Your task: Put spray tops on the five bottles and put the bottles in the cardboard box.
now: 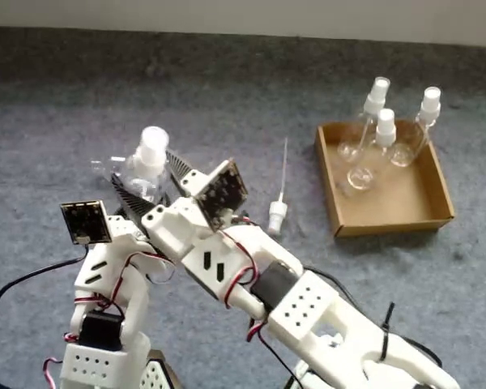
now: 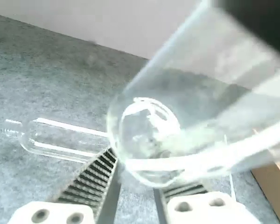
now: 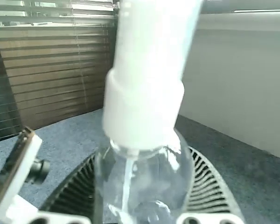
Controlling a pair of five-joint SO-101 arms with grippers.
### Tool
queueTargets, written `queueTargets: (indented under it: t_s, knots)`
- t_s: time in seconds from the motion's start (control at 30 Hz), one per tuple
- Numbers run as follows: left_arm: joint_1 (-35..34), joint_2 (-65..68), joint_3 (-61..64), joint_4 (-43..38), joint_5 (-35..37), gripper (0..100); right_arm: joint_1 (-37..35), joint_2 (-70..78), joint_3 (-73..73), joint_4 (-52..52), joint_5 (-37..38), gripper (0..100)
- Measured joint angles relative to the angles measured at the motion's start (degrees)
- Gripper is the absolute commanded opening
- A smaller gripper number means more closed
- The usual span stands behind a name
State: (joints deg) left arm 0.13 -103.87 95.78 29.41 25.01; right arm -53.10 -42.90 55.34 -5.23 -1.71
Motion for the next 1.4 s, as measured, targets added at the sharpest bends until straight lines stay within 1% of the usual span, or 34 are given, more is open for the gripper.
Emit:
queueTargets:
  t_s: [0.3, 0.43, 0.67, 0.87, 1.1, 1.2, 1.4]
  knots:
    - [-0.79, 0.0, 0.09, -0.62, 0.0, 1, 2.81, -4.57, 5.19, 0.0, 0.0, 9.1]
    - [-1.67, -0.09, 0.09, -0.97, 0.0, 1, 7.12, -3.25, 6.86, 0.79, 0.0, 9.1]
    - [-1.67, -0.09, 0.09, -1.85, 0.0, 1, 21.54, -3.43, 7.65, 0.79, 0.0, 9.1]
    - [-1.58, -0.09, 0.09, -1.85, 0.0, 1, 31.82, -3.52, 7.65, 0.79, 0.0, 9.2]
    - [-1.58, -0.09, 0.09, -1.85, 0.0, 1, 46.59, -3.43, 7.65, 0.79, 0.0, 9.4]
    - [-1.58, -0.09, 0.09, -1.85, 0.0, 1, 52.4, -3.43, 7.65, 2.64, 0.0, 9.4]
    - [-1.58, -0.09, 0.09, -1.85, 0.0, 1, 61.36, -3.43, 7.65, 4.48, 0.0, 9.4]
